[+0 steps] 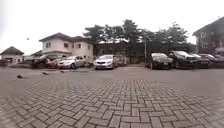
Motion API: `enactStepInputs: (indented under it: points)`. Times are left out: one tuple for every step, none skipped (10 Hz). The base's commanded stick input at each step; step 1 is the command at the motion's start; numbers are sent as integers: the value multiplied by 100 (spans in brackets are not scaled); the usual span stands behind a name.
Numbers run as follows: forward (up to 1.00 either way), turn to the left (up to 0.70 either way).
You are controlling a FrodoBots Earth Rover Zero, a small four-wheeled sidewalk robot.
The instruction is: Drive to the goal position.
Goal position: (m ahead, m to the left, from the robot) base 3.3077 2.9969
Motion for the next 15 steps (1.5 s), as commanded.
enactStepInputs:
  points:
    - [41, 0]
    - [41, 0]
    - [41, 0]
    - [41, 0]
    - [41, 0]
    - [41, 0]
    - [50, 0]
    - [50, 0]
    - [50, 0]
    - [50, 0]
    - [50, 0]
    - [50, 0]
    - [50, 0]
    - [50, 6]
    - [50, 20]
